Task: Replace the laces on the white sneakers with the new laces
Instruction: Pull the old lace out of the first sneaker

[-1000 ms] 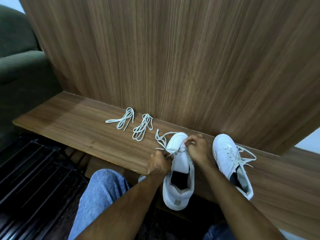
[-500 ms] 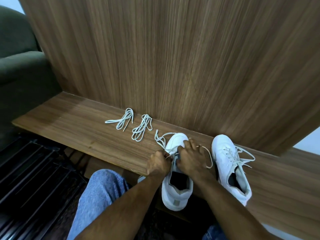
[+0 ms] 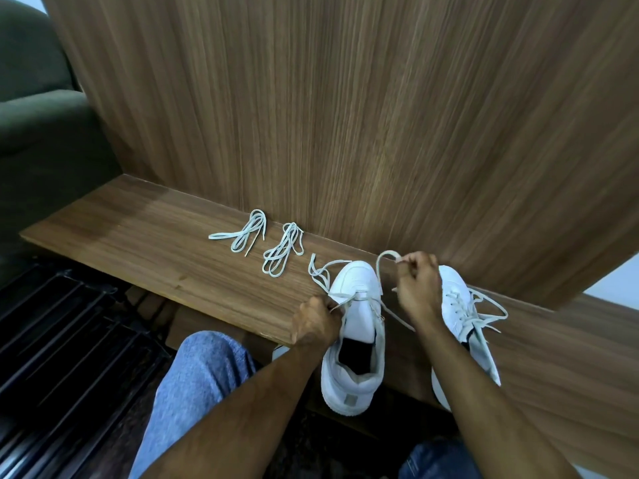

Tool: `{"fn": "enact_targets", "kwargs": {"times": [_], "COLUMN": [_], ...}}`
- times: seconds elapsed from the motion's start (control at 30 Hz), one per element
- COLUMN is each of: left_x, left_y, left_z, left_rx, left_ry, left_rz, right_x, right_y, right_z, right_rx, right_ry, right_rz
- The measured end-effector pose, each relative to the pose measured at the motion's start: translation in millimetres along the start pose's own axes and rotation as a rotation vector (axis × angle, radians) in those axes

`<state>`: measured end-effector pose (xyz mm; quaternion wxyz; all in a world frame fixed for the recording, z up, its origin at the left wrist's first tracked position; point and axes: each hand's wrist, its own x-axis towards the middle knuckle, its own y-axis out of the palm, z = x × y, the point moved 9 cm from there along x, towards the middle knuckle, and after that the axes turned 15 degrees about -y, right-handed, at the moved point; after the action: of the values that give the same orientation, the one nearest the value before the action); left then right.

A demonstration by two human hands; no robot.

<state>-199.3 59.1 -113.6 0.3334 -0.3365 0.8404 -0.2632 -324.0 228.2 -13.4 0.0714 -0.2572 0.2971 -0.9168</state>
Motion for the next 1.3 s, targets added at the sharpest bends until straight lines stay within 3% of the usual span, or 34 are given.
{"fn": "enact_targets", "kwargs": {"times": [0.1, 0.23, 0.27, 0.43, 0.53, 0.6, 0.7, 0.87, 0.93, 1.0, 1.07, 1.2, 1.3], "left_x": [0.2, -0.1, 0.0, -0.5, 0.6, 0.7, 0.7, 0.0, 0.0, 0.2, 0.3, -0.7, 0.7], "left_y": [-0.7, -1.9, -2.3, -1.3, -0.2, -0.8, 0.4, 0.4, -0.4, -0.7, 0.5, 0.2, 1.9], "left_z": [-0.6, -0.1, -0.3, -0.7, -0.8, -0.9, -0.9, -2.2, -0.9, -1.1, -0.8, -0.9, 1.0], "left_rx": [0.003, 0.009, 0.010, 0.016, 0.022, 0.025, 0.041, 0.037, 0.033, 0.042, 0.048, 0.046, 0.041], "left_ry": [0.003, 0.004, 0.005, 0.006, 0.005, 0.004, 0.007, 0.012, 0.006, 0.004, 0.000, 0.000, -0.012], "left_rz": [0.000, -0.001, -0.001, -0.002, -0.005, -0.006, -0.010, -0.012, -0.016, -0.020, -0.016, -0.014, -0.007], "right_x": [6.5, -14.5, -20.8, -25.2, -24.4, -21.1, -9.5, 38.9, 55.6, 61.6, 55.4, 19.0, -15.1], "right_y": [-3.2, 56.9, 66.7, 61.8, 66.9, 68.4, 50.5, -20.6, -41.3, -46.6, -30.0, 34.6, 72.2], "right_z": [-10.1, -44.8, -49.9, -45.6, -50.0, -53.3, -42.6, 27.6, 47.4, 50.6, 40.1, -0.1, -39.4], "right_rx": [0.028, -0.101, -0.146, -0.346, -0.322, -0.115, 0.241, 0.922, 1.056, 0.912, 0.618, 0.192, -0.064], "right_ry": [0.015, 0.115, 0.104, 0.011, 0.059, 0.164, 0.312, 0.279, 0.236, 0.157, 0.080, -0.011, 0.024], "right_rz": [0.010, 0.506, 0.561, 0.475, 0.554, 0.543, 0.382, 0.074, -0.014, -0.064, -0.005, 0.313, 0.571]}}
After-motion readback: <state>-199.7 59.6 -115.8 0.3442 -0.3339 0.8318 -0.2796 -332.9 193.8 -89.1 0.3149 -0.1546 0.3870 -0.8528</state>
